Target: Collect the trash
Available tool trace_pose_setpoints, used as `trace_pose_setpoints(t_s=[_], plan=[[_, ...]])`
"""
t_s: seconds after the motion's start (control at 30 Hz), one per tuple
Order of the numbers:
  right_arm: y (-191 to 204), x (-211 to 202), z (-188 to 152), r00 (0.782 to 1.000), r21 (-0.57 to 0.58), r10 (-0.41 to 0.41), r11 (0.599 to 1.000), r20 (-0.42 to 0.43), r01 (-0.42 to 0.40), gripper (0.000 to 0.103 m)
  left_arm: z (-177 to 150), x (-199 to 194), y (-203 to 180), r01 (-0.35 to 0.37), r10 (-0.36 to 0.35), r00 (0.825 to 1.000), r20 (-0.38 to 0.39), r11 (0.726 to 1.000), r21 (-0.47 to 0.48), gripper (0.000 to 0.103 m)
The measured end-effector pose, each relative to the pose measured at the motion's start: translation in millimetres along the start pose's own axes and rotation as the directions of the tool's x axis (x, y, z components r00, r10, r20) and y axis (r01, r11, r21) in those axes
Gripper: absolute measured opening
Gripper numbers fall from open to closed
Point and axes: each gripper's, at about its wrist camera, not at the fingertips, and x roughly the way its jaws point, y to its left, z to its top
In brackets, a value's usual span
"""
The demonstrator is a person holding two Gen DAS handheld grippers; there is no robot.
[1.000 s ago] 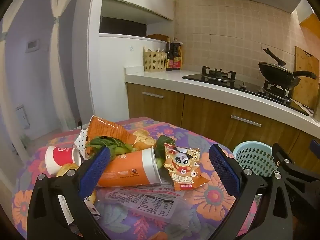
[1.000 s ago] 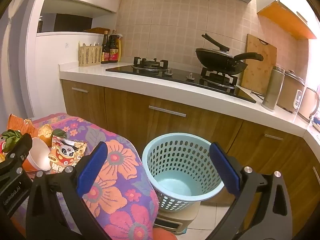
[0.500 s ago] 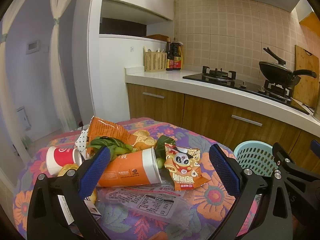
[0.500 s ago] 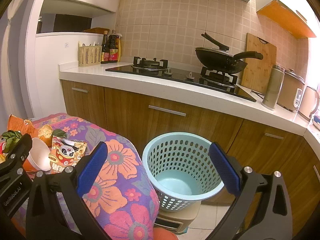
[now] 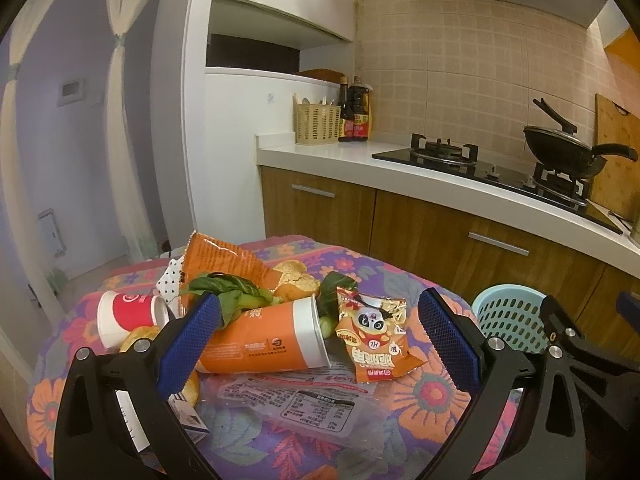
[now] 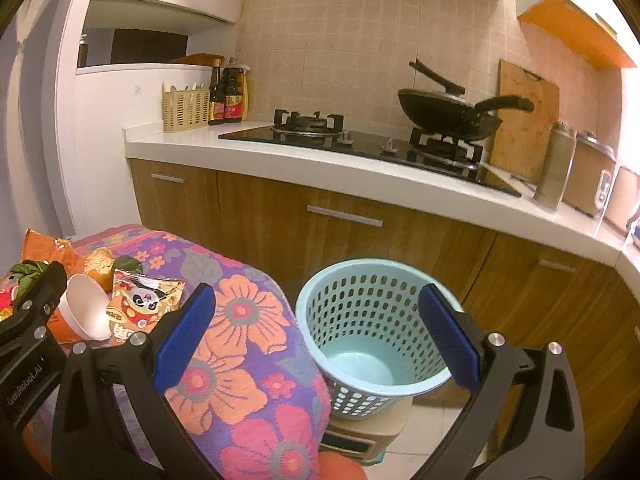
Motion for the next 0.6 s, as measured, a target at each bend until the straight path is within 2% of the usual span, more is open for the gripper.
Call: trace_pose_setpoints(t_s=[0.33,0.6], plan=[[3.0,4.2,-6.5,1.0,0.0,0.009,1.0,-0.016,-0.009,0.096,-2.2,2.9,-1.3,-0.007,0.008,0.999,-0.048,1.0,0.02,0.096],[3.6,5.4,-7.4,1.0,-0.006,0.003,1.0,-0.02,-0.003,0.096,-2.4,2.8,-0.9,-0.008,0.008,0.999,-0.038,1.0,0.021,0.096]])
